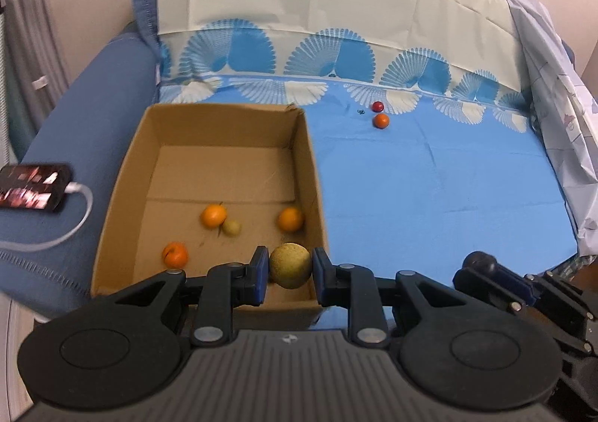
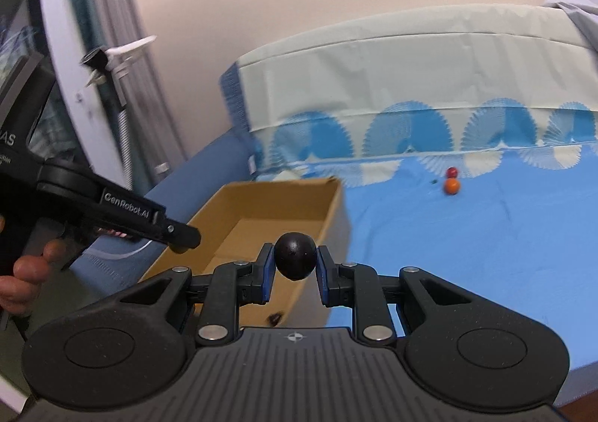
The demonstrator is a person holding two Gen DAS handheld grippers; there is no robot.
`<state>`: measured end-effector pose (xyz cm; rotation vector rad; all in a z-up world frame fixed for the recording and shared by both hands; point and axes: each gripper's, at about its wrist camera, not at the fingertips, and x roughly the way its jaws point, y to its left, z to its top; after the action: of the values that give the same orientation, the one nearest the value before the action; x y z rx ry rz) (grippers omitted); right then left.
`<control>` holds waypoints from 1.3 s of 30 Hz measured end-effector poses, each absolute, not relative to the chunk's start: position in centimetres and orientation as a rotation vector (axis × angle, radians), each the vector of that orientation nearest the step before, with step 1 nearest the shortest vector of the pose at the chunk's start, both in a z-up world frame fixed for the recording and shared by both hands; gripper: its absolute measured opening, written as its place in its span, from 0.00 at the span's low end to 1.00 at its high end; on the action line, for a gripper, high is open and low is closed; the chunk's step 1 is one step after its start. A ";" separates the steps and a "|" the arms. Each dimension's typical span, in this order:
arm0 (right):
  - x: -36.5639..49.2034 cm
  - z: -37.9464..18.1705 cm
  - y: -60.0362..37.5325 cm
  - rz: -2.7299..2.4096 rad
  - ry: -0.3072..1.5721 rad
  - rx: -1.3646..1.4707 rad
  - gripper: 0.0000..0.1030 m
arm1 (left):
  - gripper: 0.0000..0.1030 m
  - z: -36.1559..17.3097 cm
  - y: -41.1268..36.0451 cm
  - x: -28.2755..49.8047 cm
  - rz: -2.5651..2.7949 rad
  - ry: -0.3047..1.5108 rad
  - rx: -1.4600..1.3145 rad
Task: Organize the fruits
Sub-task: 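Carry the yellow-green fruit and dark plum with both tools over the box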
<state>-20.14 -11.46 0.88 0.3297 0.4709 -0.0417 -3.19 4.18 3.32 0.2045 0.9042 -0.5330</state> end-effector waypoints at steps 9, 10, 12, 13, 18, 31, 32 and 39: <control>-23.6 2.3 -6.6 -0.008 0.440 0.273 0.24 | 0.26 3.7 9.9 -7.9 -0.496 0.865 0.148; -23.8 2.5 -6.3 -0.005 0.437 0.268 0.24 | 0.26 3.7 10.3 -8.2 -0.493 0.860 0.143; -24.1 2.7 -5.9 -0.001 0.433 0.257 0.24 | 0.27 3.7 11.1 -8.8 -0.487 0.857 0.129; -24.2 2.9 -5.7 0.001 0.430 0.251 0.24 | 0.26 3.7 11.4 -9.1 -0.487 0.856 0.120; -24.4 3.4 -5.1 0.001 0.418 0.227 0.24 | 0.27 3.8 12.4 -9.8 -0.487 0.843 0.096; -24.0 3.3 -4.8 0.013 0.433 0.207 0.24 | 0.26 3.5 13.7 -9.4 -0.475 0.843 0.071; -23.9 3.3 -4.8 0.015 0.436 0.206 0.24 | 0.27 3.4 13.8 -9.3 -0.473 0.844 0.070; -23.0 2.9 -4.8 0.022 0.460 0.205 0.24 | 0.27 2.9 14.0 -8.4 -0.463 0.859 0.059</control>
<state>-22.96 -4.80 2.93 0.2048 0.4604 0.0220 -8.43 13.97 2.91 0.0592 0.8588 -0.4633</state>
